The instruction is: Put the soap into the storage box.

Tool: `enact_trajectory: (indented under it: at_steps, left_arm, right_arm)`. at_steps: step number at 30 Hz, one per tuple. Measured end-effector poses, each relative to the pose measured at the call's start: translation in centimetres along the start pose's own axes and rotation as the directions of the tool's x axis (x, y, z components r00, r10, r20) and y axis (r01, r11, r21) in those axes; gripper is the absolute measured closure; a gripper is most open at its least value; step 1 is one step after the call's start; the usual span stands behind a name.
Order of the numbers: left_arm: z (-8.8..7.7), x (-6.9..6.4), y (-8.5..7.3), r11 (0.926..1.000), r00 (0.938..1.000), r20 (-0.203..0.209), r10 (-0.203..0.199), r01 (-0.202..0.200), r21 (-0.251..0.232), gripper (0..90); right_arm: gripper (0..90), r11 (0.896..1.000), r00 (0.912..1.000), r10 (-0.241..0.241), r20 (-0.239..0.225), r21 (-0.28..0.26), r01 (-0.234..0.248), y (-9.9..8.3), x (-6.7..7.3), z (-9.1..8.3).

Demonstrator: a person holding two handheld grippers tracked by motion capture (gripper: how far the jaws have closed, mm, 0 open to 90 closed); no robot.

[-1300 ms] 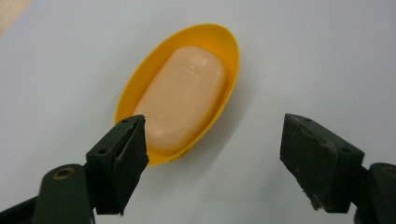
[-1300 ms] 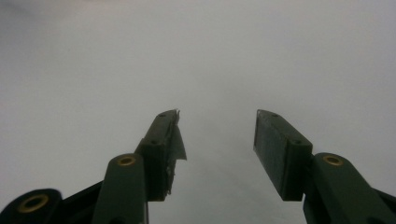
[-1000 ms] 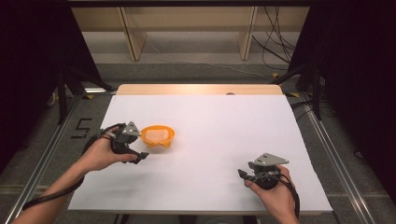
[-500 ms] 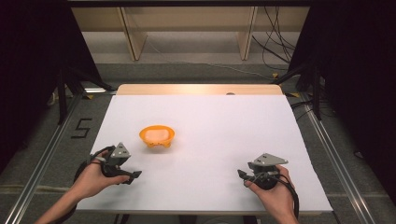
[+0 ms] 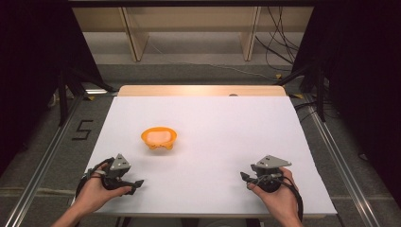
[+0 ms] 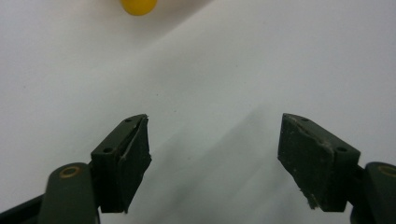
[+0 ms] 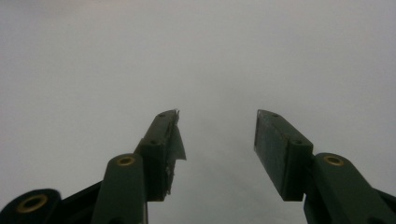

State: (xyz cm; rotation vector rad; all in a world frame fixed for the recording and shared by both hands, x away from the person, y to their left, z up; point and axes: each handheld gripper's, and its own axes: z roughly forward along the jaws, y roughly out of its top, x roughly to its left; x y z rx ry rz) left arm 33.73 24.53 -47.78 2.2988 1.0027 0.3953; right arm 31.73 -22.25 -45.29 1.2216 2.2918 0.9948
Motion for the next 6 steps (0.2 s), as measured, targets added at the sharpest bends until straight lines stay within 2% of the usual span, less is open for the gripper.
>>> enact_trajectory:
  at_steps: [1, 2, 3, 4, 5, 6]
  left_arm:
    - [0.02, -0.03, -0.01, 1.0, 1.0, 0.007, -0.002, 0.002, -0.008, 25.4]
    - [0.02, -0.02, -0.01, 0.9999, 1.0, 0.002, -0.006, 0.006, -0.011, 25.4]
    - [-0.06, 0.21, 0.04, 0.9994, 0.9996, -0.007, 0.026, -0.026, -0.022, 25.7]
    - [-0.11, 0.25, 0.04, 0.9994, 0.9997, -0.01, 0.024, -0.024, -0.024, 26.0]
    - [-0.13, 0.15, -0.01, 0.9997, 1.0, -0.005, -0.005, 0.005, -0.025, 26.2]
    - [-0.21, 0.21, 0.0, 0.9996, 1.0, -0.005, -0.007, 0.007, -0.026, 26.3]
  right_arm:
    - [50.1, 1.0, 0.9998, -0.02, 0.001, -0.006, 0.02, -0.06, -0.14, 0.04]
    - [50.1, 1.0, 0.9998, -0.02, 0.001, -0.006, 0.02, -0.06, -0.14, 0.04]
    - [50.1, 1.0, 0.9998, -0.02, 0.0, -0.009, 0.02, -0.07, -0.15, 0.07]
    - [50.1, 1.0, 0.9999, -0.017, -0.002, -0.012, 0.017, -0.08, -0.13, 0.08]
    - [50.1, 1.0, 0.9998, -0.021, -0.002, -0.007, 0.02, -0.07, -0.16, 0.02]
    - [50.1, 1.0, 0.9998, -0.021, -0.001, -0.011, 0.021, -0.08, -0.16, 0.07]
